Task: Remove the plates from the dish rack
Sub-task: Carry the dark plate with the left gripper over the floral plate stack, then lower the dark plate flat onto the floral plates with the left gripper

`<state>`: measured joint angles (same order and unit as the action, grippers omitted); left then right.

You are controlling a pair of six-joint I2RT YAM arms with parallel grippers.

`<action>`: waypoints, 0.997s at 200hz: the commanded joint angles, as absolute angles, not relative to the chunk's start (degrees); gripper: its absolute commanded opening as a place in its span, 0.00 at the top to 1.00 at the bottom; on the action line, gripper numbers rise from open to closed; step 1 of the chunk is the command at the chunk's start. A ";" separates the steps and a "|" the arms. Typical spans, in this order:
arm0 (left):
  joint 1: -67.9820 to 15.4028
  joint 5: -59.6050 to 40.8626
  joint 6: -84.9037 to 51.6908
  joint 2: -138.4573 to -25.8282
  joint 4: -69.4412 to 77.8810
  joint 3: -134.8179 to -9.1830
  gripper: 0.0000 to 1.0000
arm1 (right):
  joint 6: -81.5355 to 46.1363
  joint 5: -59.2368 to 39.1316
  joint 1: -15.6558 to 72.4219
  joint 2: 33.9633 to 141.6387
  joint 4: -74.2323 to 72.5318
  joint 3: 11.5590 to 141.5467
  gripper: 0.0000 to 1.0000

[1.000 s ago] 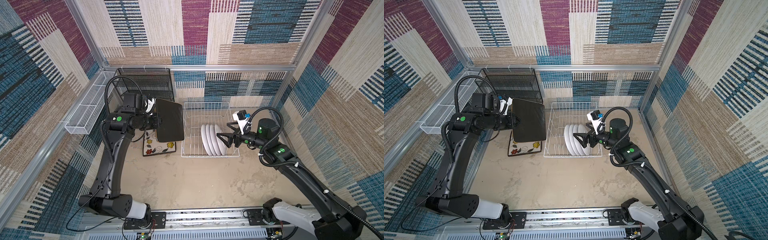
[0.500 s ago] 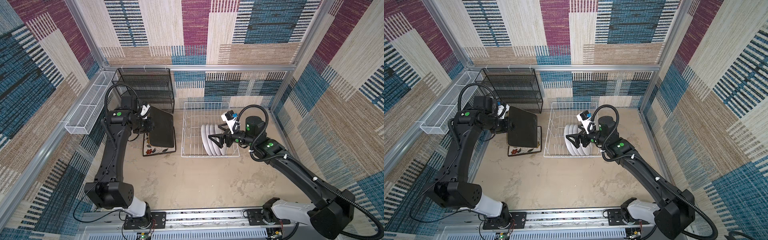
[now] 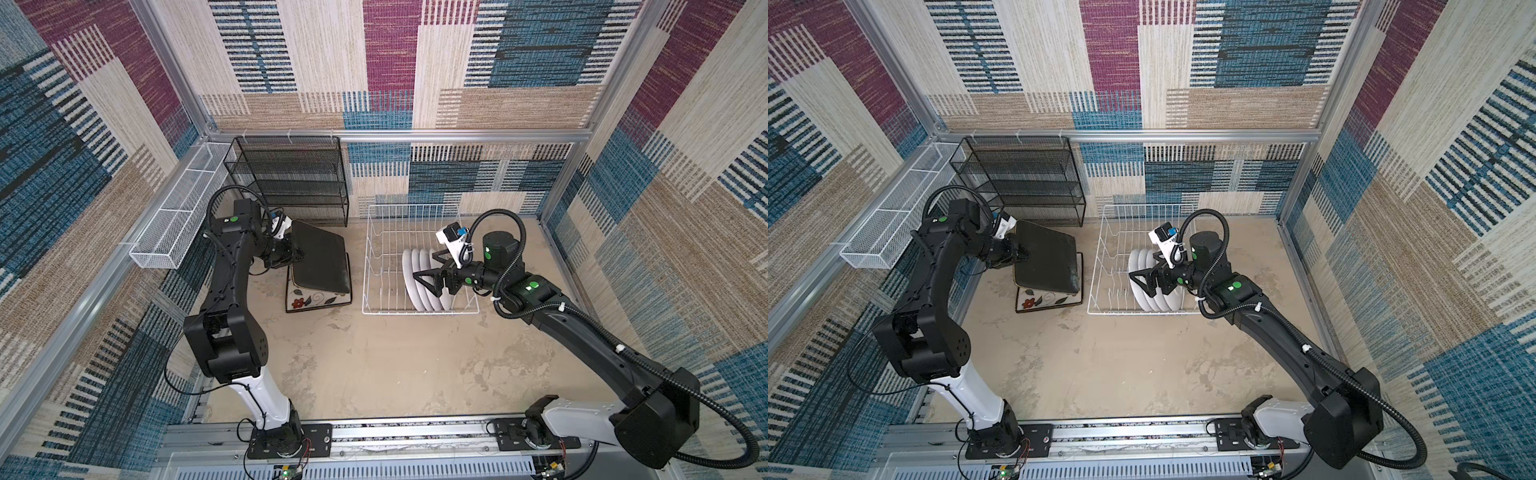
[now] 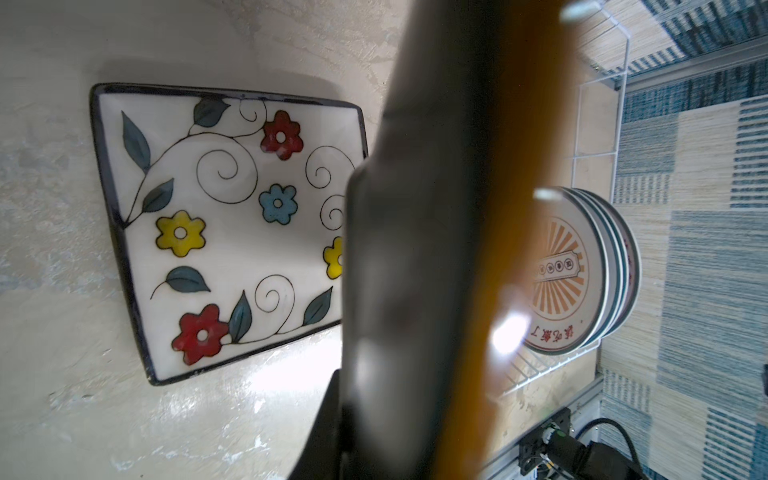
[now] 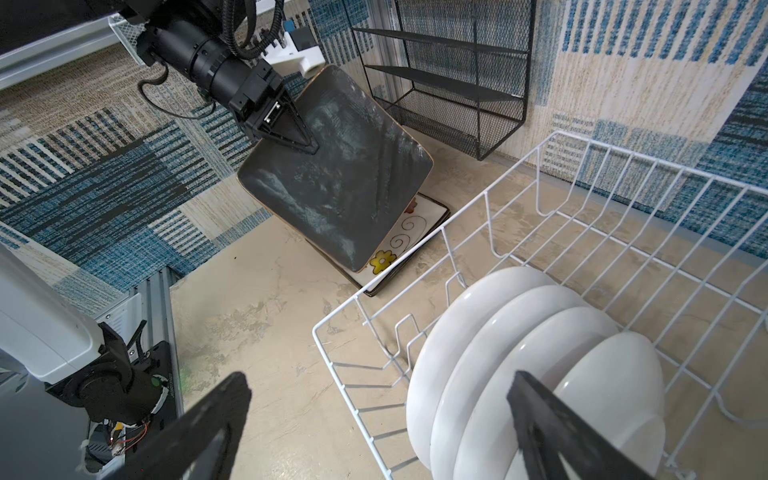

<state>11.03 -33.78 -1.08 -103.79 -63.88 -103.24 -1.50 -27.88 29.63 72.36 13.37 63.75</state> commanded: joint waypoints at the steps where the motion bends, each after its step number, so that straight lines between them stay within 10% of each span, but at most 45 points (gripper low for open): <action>1: 11.30 -42.07 1.20 -105.70 -60.34 -104.11 1.00 | -1.79 -26.67 29.71 72.55 12.10 63.93 0.01; 199: 19.52 -48.77 10.48 -122.51 -61.34 -105.73 1.00 | -2.19 -26.98 29.81 80.27 13.89 69.39 0.01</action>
